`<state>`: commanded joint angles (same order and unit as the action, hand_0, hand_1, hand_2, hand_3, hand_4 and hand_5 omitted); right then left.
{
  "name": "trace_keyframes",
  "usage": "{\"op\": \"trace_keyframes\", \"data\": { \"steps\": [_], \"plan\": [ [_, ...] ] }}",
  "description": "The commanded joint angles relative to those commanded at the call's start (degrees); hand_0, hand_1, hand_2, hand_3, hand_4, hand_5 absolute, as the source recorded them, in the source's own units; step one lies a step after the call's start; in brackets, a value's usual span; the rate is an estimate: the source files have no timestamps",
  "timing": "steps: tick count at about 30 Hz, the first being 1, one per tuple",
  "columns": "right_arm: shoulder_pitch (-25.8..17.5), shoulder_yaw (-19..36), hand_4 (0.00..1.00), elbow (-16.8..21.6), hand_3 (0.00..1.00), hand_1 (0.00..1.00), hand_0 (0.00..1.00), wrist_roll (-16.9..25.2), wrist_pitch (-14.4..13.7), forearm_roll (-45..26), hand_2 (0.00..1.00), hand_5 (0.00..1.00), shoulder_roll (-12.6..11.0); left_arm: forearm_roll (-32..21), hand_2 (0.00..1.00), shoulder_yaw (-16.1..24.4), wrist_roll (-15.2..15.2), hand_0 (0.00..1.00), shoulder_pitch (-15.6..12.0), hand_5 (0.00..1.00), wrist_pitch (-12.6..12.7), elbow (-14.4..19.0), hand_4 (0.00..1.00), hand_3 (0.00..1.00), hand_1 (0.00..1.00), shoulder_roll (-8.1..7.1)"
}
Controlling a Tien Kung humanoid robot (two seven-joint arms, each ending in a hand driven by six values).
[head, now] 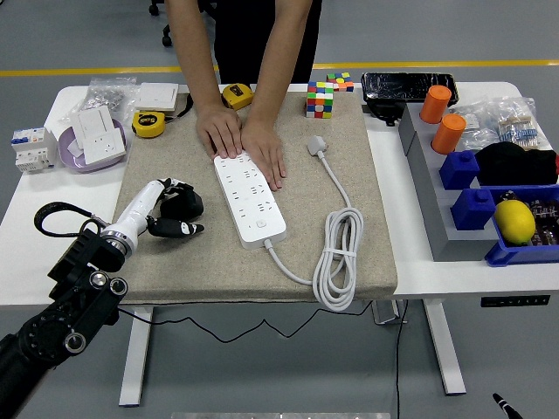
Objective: Pick up the plug,place it near the board,insert it into the board,press the button
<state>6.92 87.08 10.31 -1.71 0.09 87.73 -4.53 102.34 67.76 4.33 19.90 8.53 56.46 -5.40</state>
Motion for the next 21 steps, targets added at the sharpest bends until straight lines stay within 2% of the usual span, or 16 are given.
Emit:
{"op": "trace_keyframes", "data": {
  "steps": [4, 11, 12, 17, 18, 21],
  "plan": [
    [-0.07, 0.15, 0.998, 0.00, 0.775, 0.742, 0.820, -0.05, 0.01, 0.14, 0.741, 0.998, -0.04, 0.38, 0.741, 0.68, -0.40, 0.861, 0.21, 0.072, 0.71, -0.94, 0.998, 0.686, 0.831, 0.47],
    [-0.24, 0.30, 0.998, 0.00, 0.775, 0.742, 0.821, -0.04, 0.03, 0.24, 0.741, 0.998, -0.12, 0.60, 0.735, 1.34, -0.57, 0.855, -0.21, 0.079, 1.17, -0.95, 0.998, 0.667, 0.821, 0.45],
    [-0.26, 0.32, 0.998, 0.00, 0.774, 0.742, 0.821, -0.03, 0.04, 0.26, 0.741, 0.998, -0.11, 0.68, 0.524, 1.38, -0.53, 0.728, -0.23, 0.080, 1.30, -0.99, 0.998, 0.516, 0.619, 0.43],
    [-0.24, -0.08, 0.998, 0.00, 0.774, 0.742, 0.821, 0.07, 0.04, -0.14, 0.741, 0.998, -0.09, 1.49, 0.524, 1.60, -0.78, 0.728, -0.13, 0.080, 2.83, -1.60, 0.998, 0.516, 0.619, 0.49],
    [-0.22, -0.12, 0.998, 0.00, 0.774, 0.742, 0.819, 0.08, 0.05, -0.18, 0.741, 0.998, -0.08, 1.53, 0.413, 1.56, -0.89, 0.592, -0.07, 0.061, 3.16, -1.75, 0.939, 0.455, 0.422, 0.51],
    [-0.17, -0.30, 0.998, 0.00, 0.774, 0.742, 0.819, 0.12, 0.05, -0.39, 0.741, 0.998, -0.11, 1.78, 0.413, 1.45, -1.29, 0.592, 0.27, 0.061, 4.49, -2.34, 0.939, 0.455, 0.422, 0.59]
  ]
}}
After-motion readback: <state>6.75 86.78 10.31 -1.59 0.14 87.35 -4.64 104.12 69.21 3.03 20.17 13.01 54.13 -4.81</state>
